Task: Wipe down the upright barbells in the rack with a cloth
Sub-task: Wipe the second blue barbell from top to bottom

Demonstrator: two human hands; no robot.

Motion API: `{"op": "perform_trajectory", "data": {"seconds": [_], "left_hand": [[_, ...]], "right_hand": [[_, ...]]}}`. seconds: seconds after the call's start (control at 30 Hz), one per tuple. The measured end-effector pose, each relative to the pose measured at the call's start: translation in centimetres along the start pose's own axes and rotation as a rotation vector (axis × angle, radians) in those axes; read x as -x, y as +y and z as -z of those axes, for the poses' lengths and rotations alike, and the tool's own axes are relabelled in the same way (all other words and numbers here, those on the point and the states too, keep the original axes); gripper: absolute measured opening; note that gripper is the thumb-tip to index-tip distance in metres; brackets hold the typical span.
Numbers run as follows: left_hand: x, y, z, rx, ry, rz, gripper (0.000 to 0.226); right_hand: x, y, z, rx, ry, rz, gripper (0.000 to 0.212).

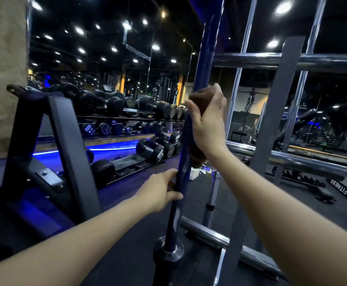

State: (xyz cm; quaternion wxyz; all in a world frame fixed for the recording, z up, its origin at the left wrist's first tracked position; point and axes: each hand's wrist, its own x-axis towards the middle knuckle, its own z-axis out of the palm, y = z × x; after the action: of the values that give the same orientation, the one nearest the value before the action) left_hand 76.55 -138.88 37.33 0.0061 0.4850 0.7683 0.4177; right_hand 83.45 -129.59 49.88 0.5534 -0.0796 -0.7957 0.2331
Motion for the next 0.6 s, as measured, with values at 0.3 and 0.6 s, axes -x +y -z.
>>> {"op": "perform_trajectory", "data": {"seconds": [0.3, 0.6], "left_hand": [[0.2, 0.5, -0.1, -0.098, 0.010, 0.034, 0.035], [0.3, 0.3, 0.0, -0.078, -0.041, -0.027, 0.029]], "right_hand": [[7.0, 3.2, -1.0, -0.082, -0.139, -0.097, 0.071], [4.1, 2.1, -0.2, -0.102, -0.031, -0.028, 0.071]]}}
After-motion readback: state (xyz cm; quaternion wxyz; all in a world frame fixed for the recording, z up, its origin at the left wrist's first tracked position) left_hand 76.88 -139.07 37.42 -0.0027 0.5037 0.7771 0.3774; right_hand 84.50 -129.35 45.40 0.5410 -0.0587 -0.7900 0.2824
